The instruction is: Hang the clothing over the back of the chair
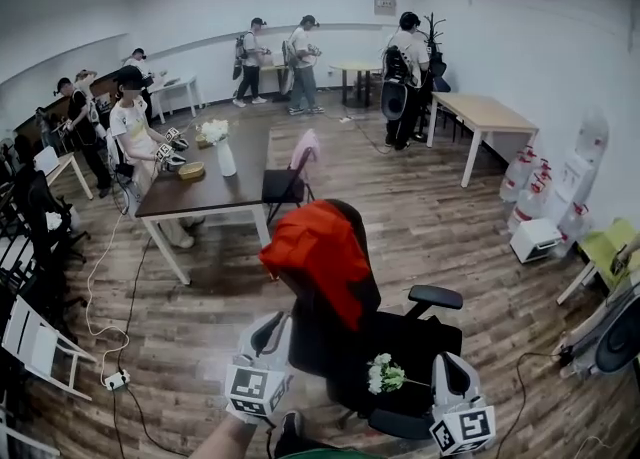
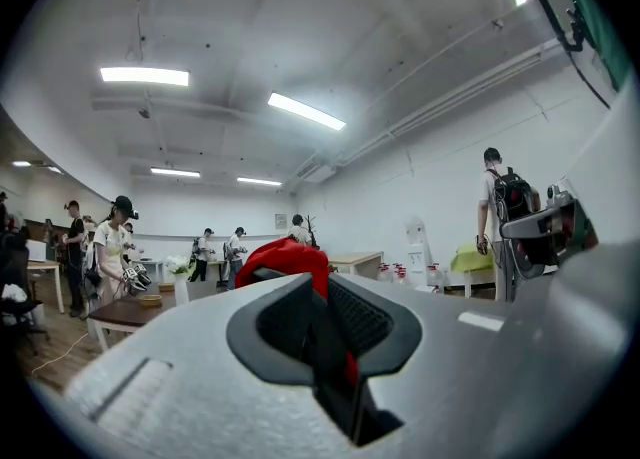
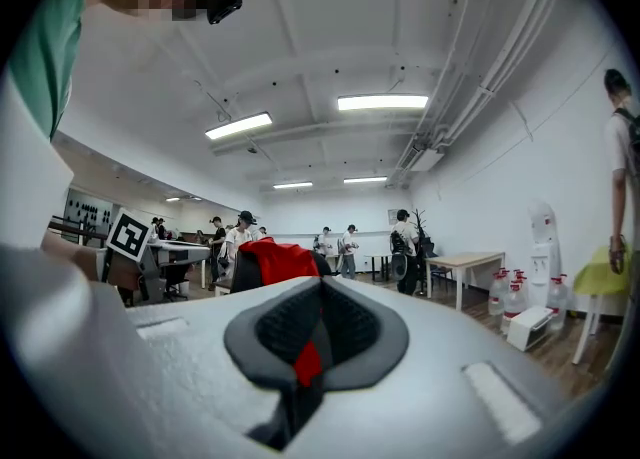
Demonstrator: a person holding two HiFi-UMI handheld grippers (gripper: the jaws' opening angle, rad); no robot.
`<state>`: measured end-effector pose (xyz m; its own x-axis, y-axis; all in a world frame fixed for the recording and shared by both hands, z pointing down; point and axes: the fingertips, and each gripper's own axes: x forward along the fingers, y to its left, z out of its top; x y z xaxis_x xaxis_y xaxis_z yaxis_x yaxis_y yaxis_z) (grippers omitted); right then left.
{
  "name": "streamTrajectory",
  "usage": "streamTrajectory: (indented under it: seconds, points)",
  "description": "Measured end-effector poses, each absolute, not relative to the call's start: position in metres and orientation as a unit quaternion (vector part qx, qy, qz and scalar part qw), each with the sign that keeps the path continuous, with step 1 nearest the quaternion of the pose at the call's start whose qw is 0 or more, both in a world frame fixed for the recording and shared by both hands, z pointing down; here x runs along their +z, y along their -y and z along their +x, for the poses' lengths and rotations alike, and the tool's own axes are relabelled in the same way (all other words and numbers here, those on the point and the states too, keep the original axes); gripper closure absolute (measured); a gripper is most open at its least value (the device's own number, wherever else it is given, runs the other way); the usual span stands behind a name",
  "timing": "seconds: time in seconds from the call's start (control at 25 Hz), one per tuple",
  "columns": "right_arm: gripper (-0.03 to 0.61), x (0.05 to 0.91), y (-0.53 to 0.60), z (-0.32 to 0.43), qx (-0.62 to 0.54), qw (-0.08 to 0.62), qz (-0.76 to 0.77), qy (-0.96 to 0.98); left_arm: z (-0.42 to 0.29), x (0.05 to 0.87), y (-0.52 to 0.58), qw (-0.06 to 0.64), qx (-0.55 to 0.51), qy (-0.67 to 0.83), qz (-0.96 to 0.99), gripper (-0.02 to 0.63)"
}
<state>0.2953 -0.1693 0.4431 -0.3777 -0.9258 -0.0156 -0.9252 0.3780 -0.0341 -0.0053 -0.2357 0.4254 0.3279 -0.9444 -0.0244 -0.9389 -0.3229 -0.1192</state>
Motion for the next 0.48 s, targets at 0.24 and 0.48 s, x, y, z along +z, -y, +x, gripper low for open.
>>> streamTrajectory:
  seconds: [0.24,0.48]
  points:
    - [0.584,0.445,0.163,0.314,-0.015,0.024,-0.571,-0.82,0.029,0.421,0.229,0.048,-0.009,-0.556,-0.83,0.561]
    - [0.584,0.445,0.165,0.32,-0.016,0.033,-0.574,-0.818,0.049,0.42,0.227,0.05,-0.016,-0.537,-0.842,0.561]
